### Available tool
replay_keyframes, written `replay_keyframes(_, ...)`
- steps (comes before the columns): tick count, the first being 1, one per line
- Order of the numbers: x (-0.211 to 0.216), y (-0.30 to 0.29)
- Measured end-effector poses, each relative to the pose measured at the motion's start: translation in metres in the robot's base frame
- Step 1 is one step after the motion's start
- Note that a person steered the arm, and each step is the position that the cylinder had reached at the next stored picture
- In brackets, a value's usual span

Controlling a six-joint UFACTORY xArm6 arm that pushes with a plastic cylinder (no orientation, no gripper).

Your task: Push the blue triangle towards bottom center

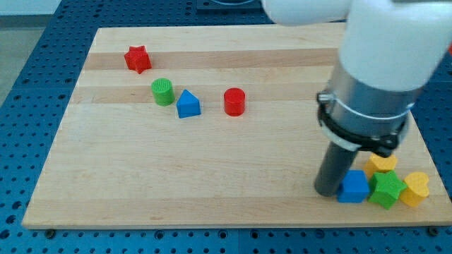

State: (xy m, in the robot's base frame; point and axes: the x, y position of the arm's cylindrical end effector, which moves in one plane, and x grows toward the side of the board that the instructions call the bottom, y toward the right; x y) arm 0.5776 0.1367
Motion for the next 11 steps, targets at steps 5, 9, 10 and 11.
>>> replay_keyframes(5,-0.016,-0.261)
replay_keyframes(9,-0.170,-0.243)
replay_keyframes(10,-0.169,-0.197)
replay_keyframes(11,-0.166,-0.162)
